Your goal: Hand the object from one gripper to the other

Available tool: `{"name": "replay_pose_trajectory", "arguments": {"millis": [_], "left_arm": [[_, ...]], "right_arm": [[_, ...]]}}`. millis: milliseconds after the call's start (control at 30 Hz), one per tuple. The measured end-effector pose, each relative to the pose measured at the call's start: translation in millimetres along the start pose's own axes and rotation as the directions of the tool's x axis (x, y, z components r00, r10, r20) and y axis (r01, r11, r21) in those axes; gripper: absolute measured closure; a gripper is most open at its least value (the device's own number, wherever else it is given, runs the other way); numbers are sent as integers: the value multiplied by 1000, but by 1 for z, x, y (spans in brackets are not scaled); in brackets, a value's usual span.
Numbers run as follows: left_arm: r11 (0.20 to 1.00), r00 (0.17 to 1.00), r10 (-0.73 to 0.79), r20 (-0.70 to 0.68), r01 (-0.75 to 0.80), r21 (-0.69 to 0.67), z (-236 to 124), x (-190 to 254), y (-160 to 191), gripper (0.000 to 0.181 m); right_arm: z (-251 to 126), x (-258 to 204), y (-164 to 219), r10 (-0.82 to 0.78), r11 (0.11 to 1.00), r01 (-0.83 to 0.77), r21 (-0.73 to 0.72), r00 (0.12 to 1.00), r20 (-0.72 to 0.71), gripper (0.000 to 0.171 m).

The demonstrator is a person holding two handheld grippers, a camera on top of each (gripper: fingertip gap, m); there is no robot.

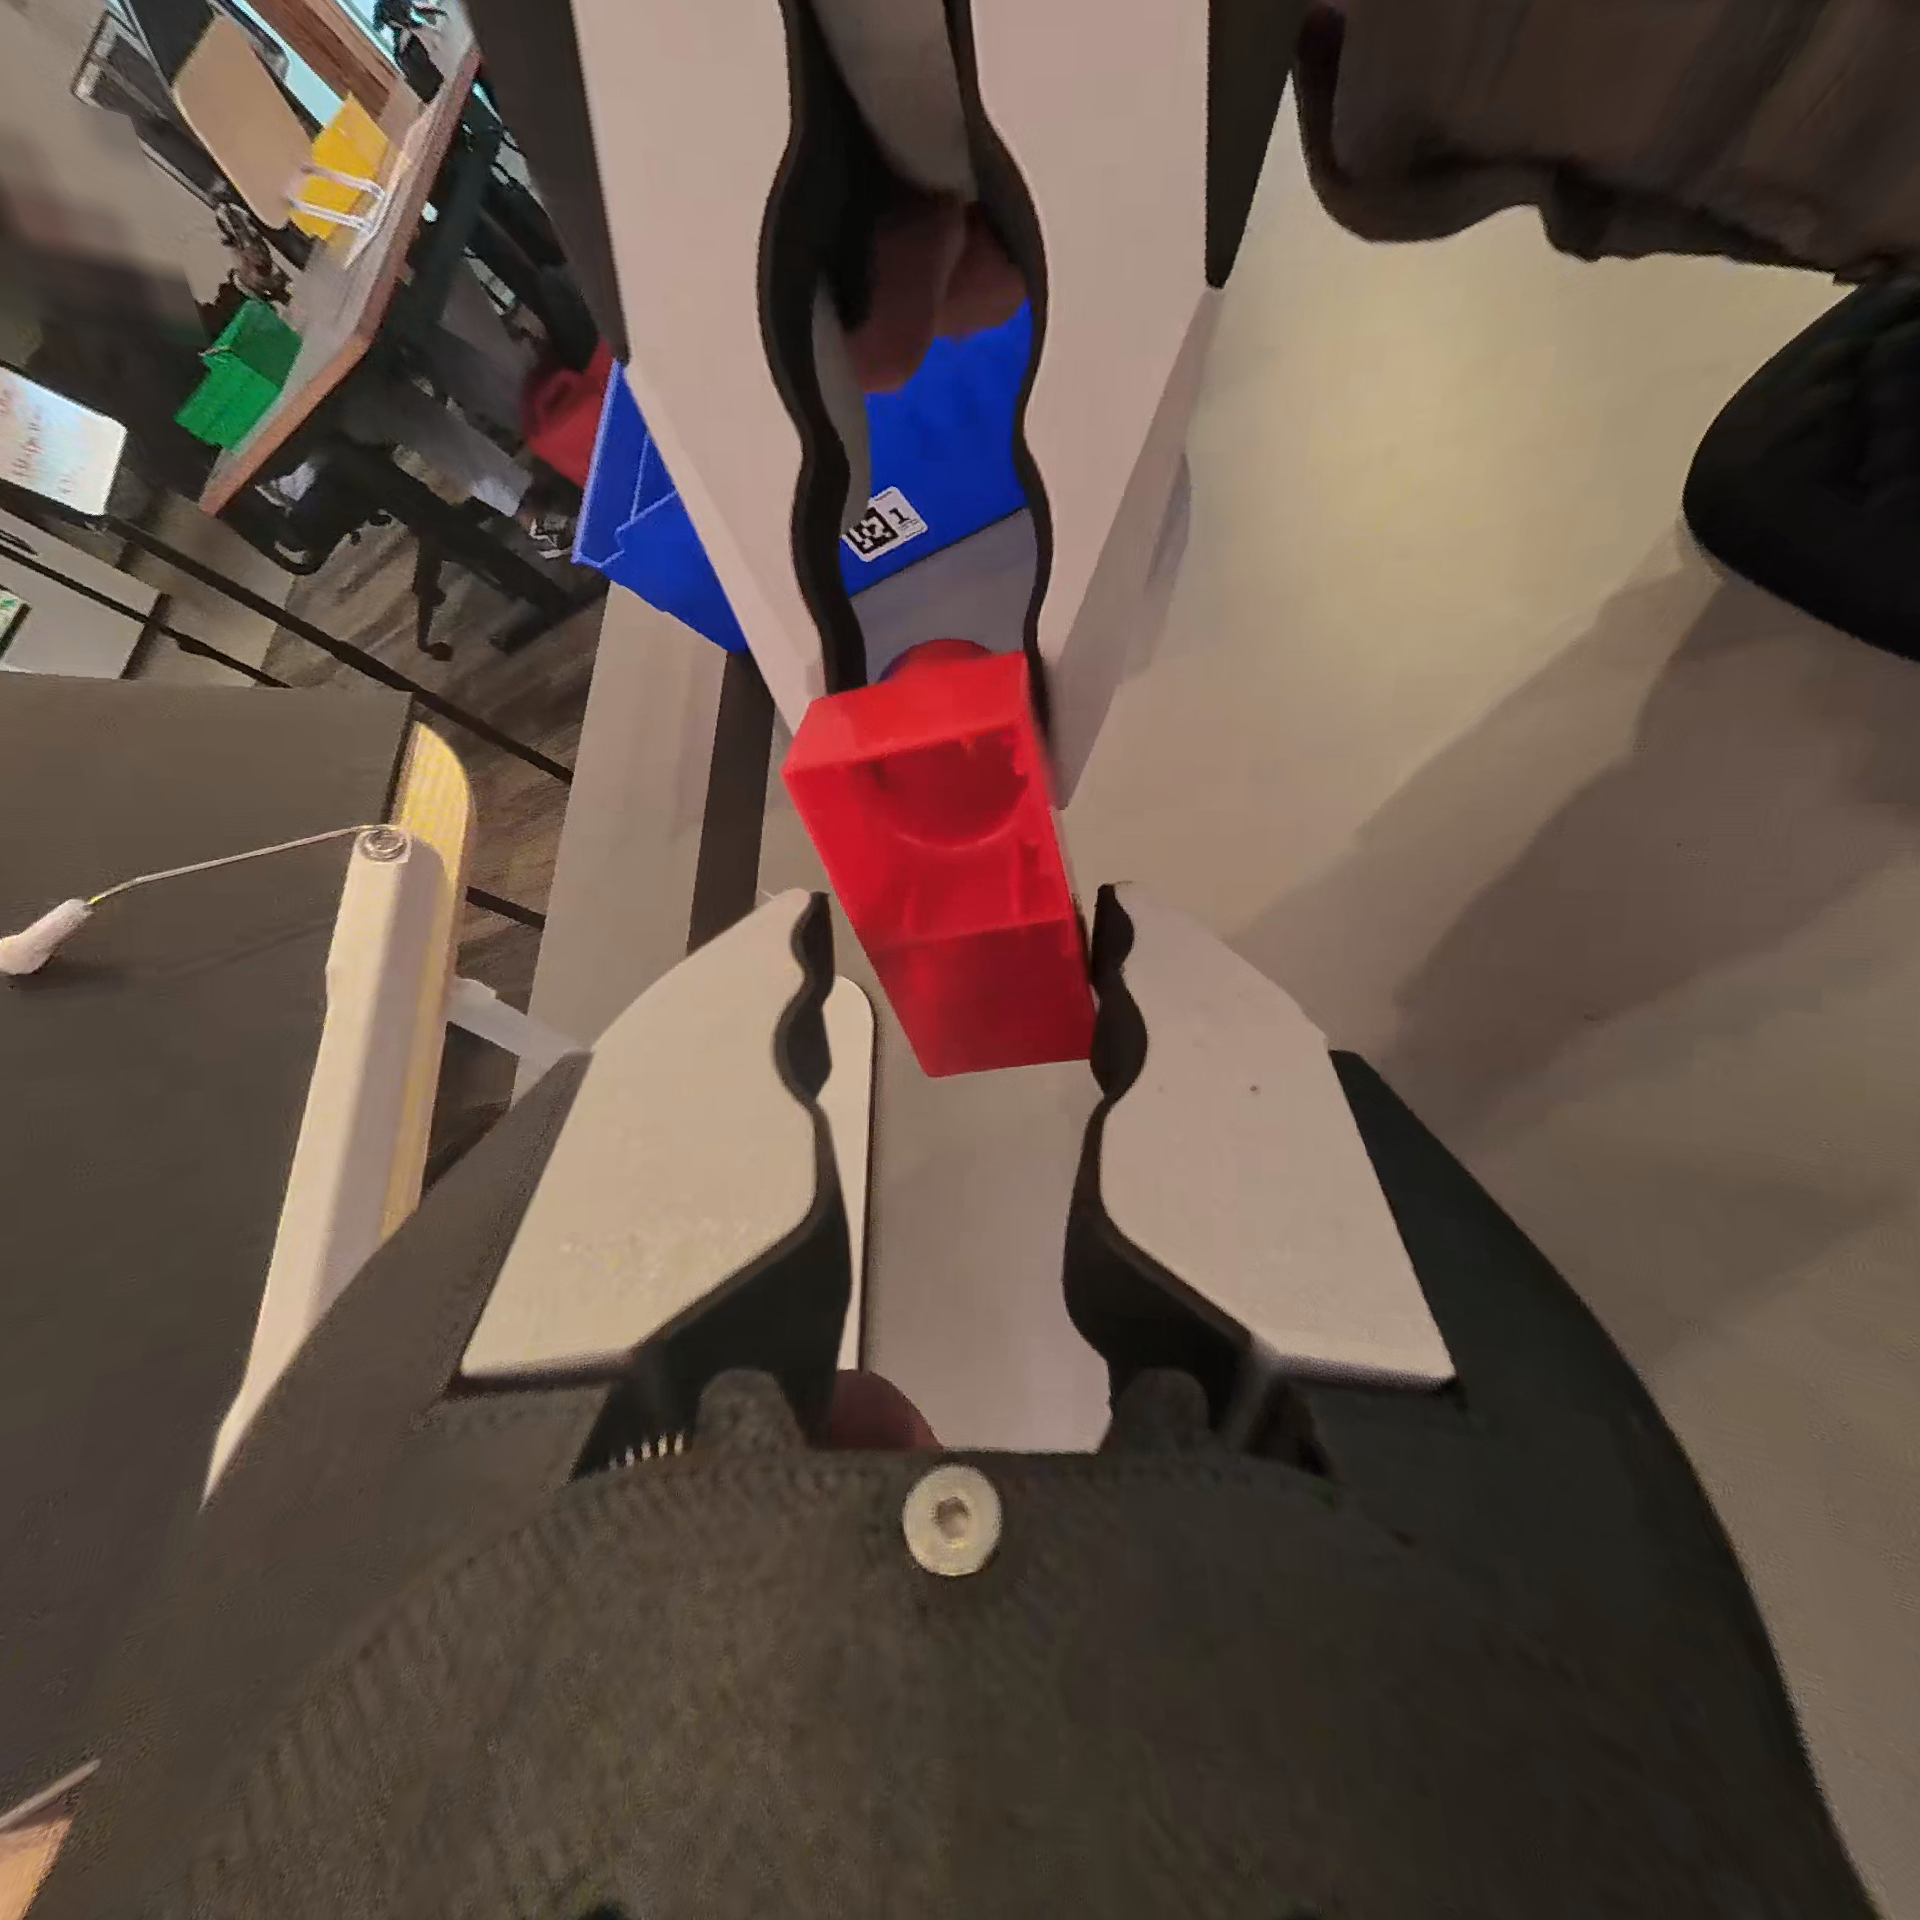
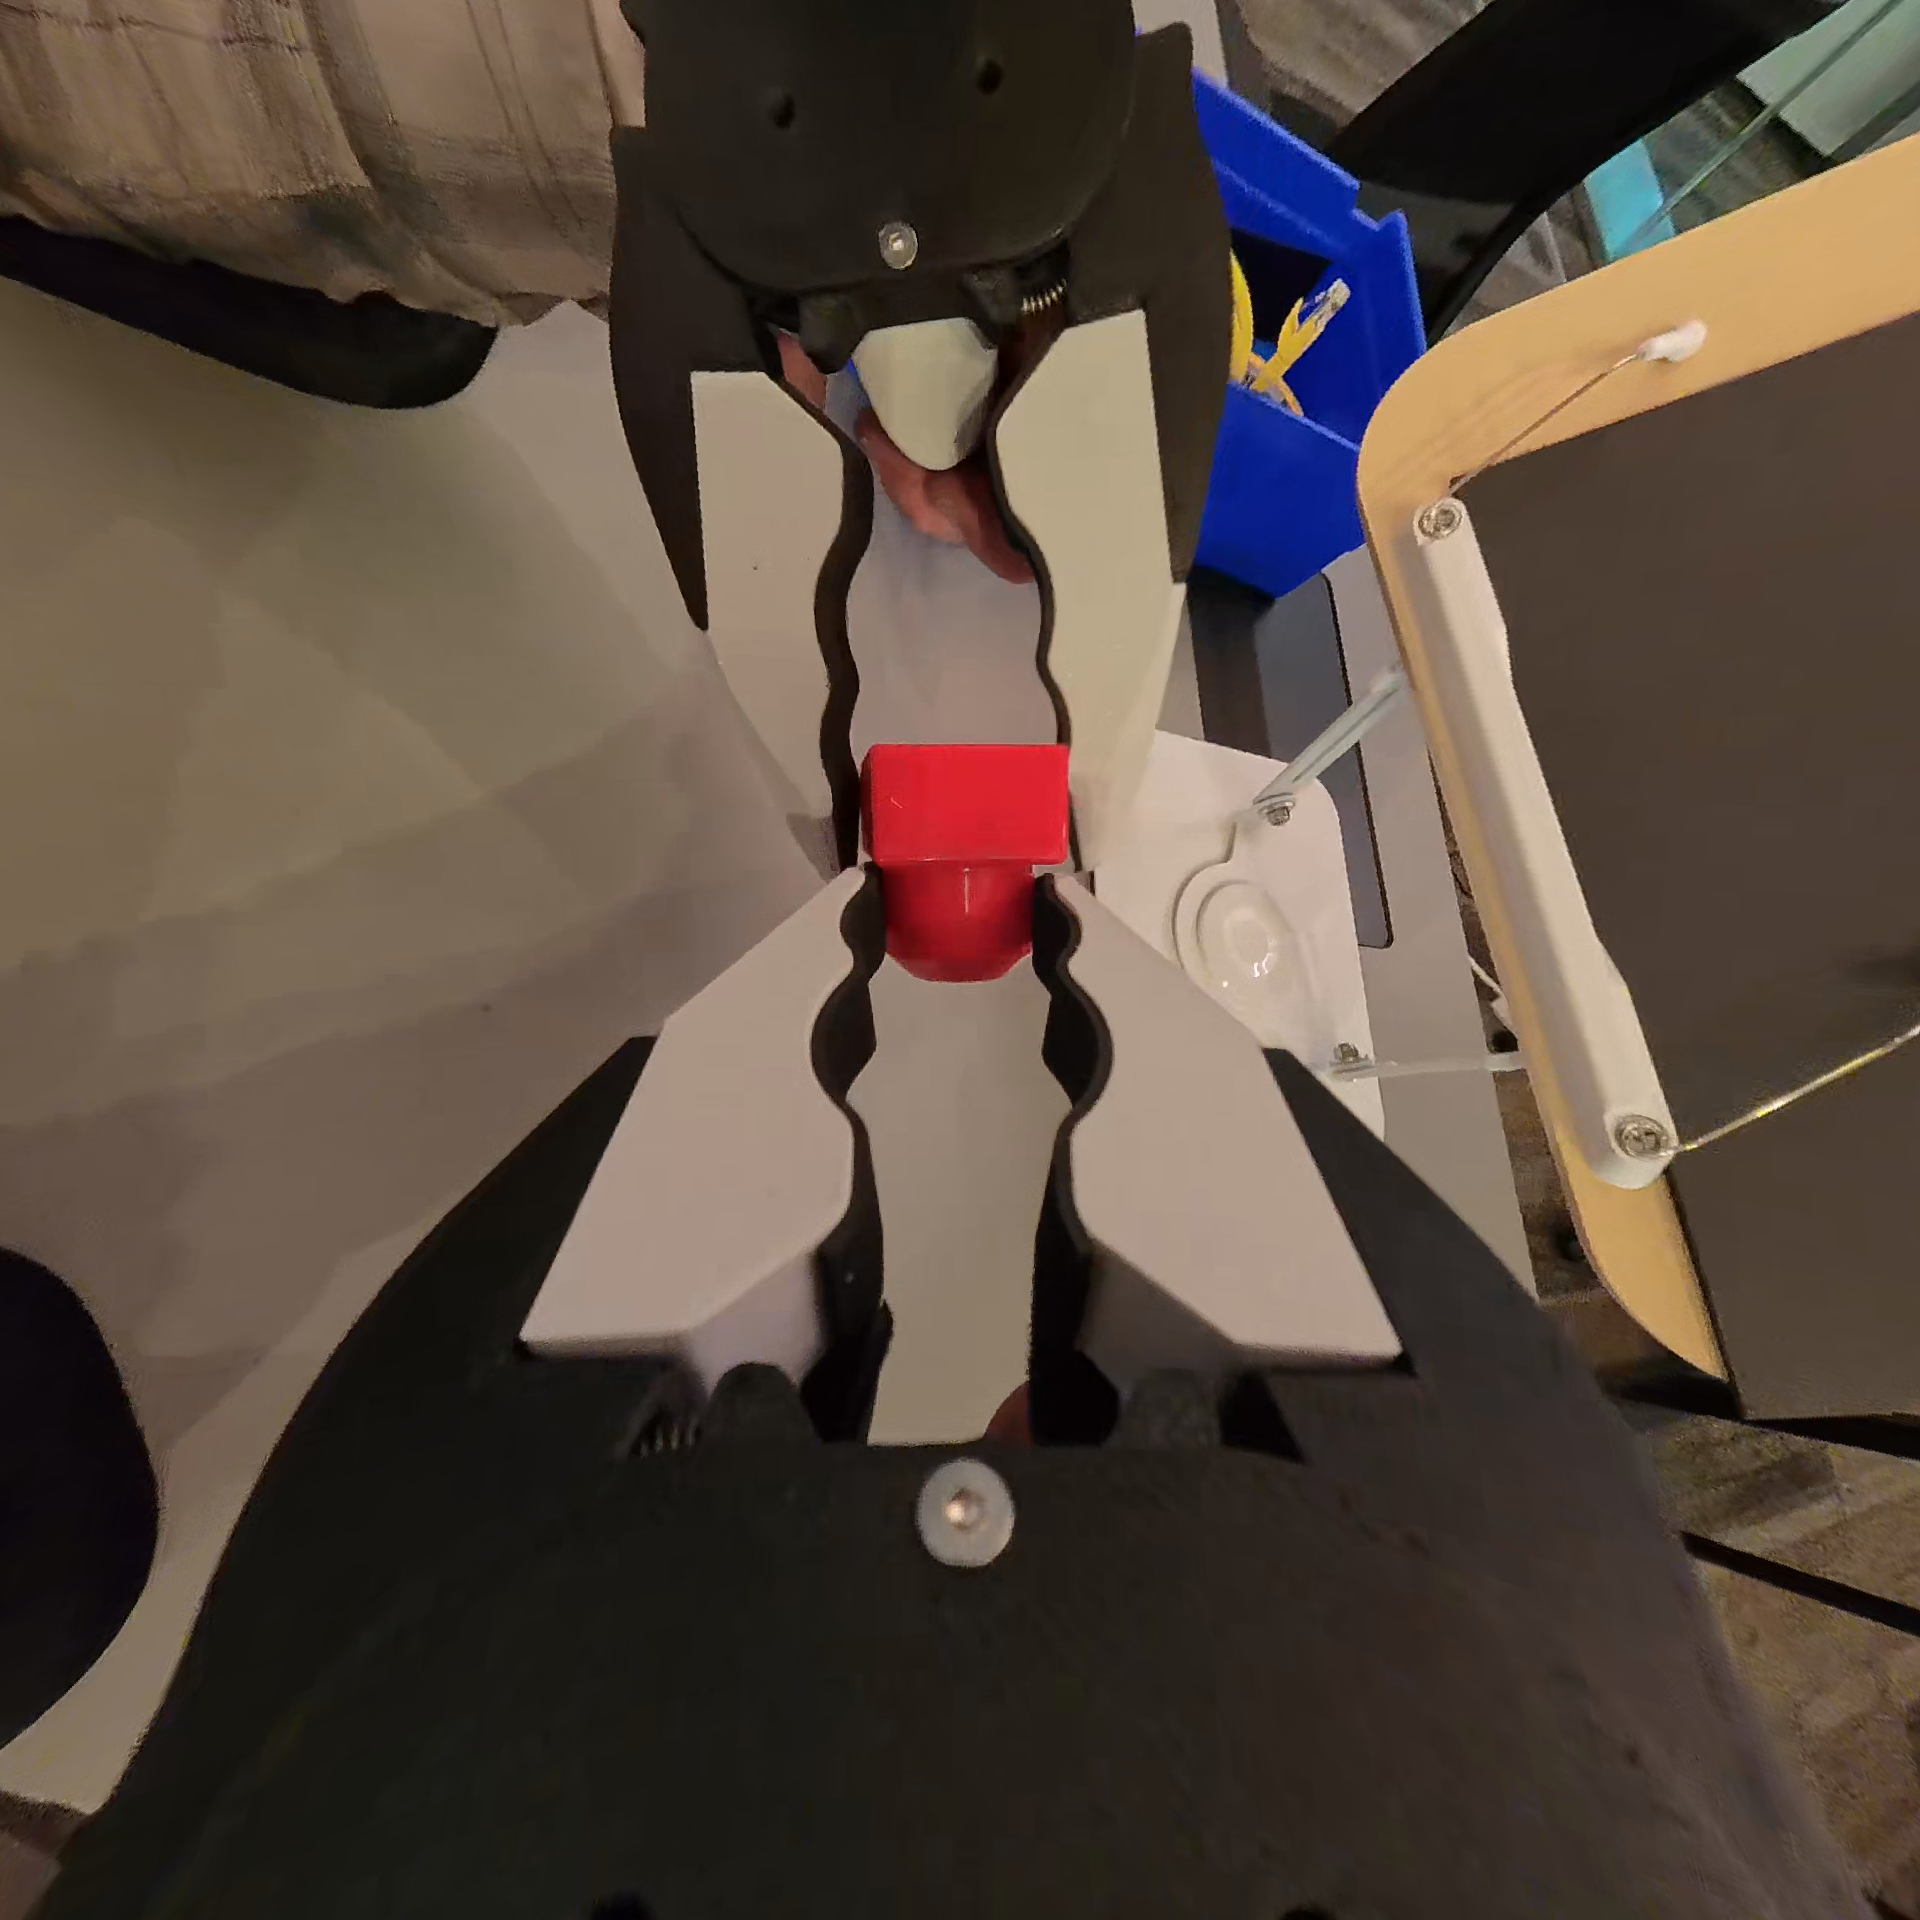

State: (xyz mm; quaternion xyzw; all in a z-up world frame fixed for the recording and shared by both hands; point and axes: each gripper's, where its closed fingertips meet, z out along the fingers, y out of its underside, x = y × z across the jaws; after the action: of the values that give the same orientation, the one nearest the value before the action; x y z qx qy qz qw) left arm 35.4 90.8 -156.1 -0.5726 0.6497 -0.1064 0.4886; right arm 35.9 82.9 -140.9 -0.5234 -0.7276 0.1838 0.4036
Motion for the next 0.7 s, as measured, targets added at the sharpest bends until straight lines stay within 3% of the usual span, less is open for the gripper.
{"name": "replay_pose_trajectory", "arguments": {"millis": [300,433,567,700], "left_arm": [[999,999,-40,5,40,26,5,-3,1,142],[980,988,-146,-40,150,129,-5,-9,-5,143],[905,945,-283,-163,319,280,-27,-17,-16,143],[773,854,-377,-360,504,385,-54,-21,-26,143]], "right_arm": [[-1,8,1,-25,1000,24,-15,998,-56,145],[-9,18,-16,-48,996,58,71,990,-135,118],[-21,26,-44,-166,961,218,171,947,-275,111],[-13,24,-59,-296,932,349,97,889,-350,93]]}}
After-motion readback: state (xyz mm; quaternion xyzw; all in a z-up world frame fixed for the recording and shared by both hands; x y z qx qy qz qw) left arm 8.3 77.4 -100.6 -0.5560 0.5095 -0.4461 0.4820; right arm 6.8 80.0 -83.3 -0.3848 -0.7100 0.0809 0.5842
